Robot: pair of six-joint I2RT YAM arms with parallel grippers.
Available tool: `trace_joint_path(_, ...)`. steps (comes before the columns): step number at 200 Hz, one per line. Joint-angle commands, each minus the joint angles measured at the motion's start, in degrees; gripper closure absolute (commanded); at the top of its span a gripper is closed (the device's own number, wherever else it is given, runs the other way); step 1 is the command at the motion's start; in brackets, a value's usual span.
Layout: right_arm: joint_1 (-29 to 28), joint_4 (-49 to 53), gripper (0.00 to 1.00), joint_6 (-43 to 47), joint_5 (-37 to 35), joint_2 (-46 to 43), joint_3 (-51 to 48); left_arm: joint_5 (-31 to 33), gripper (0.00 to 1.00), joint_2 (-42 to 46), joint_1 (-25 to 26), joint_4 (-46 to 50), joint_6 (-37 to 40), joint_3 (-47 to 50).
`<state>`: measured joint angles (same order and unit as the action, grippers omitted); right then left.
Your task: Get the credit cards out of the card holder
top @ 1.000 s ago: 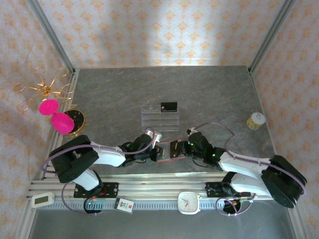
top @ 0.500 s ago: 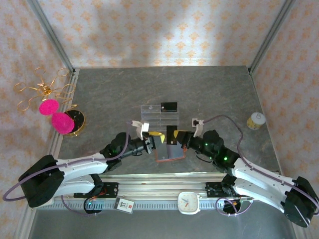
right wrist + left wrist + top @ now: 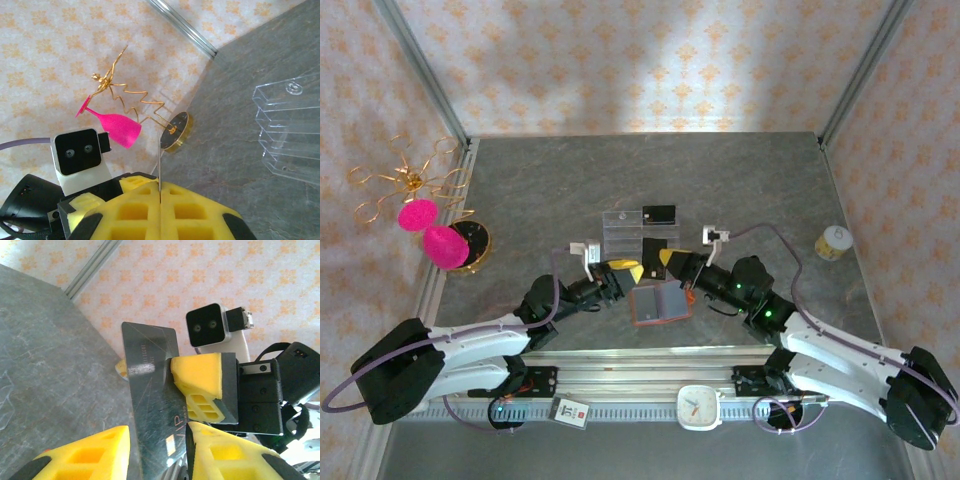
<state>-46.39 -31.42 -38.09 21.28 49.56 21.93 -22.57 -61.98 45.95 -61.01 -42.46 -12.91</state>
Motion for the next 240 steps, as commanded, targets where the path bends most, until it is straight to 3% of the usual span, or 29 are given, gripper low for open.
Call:
trace_joint_path(1,0.07,-5.01,1.0,-0.67,2.22,0.88,2.62,-1.82,0.67,0.06,-0.63,-5.72,-1.35,0.62)
trace_joint_path(74,-1.4,-10.31,1.0,-0.87,1.34,5.29,2.59,-3.64,0.71,-2.71,-0.78,-10.95,-3.6,0.07)
trace_joint_path(85,-1.72,-10.31,1.0,-0.85,1.0,5.9,2.46,-3.76,0.76,-2.78,-0.89,-10.97,-3.51,-0.21)
trace_joint_path(108,-2.03,-7.81,0.99,-0.17,0.56,6.1,2.76,-4.92,1.0,-2.89,-1.75,-10.18,-3.26,-1.13)
trace_joint_path(134,-1.38,5.7,0.82,3.15,-4.95,1.86,4.48,-8.03,1.0,-0.71,-5.55,1.05,-0.21,-4.64)
trace_joint_path(177,6.4,20.52,0.81,3.64,-7.92,-11.06,0.61,-14.0,1.0,-2.05,-10.94,36.75,22.81,-21.23)
trace_joint_path(220,11.89,28.26,0.81,3.5,-6.99,-17.13,-0.87,-14.58,1.0,-9.63,-11.15,66.01,58.91,-41.6)
trace_joint_path(240,13.6,29.63,0.81,3.37,-5.9,-17.57,-1.65,-14.79,1.0,-14.45,-12.97,75.05,69.51,-49.59)
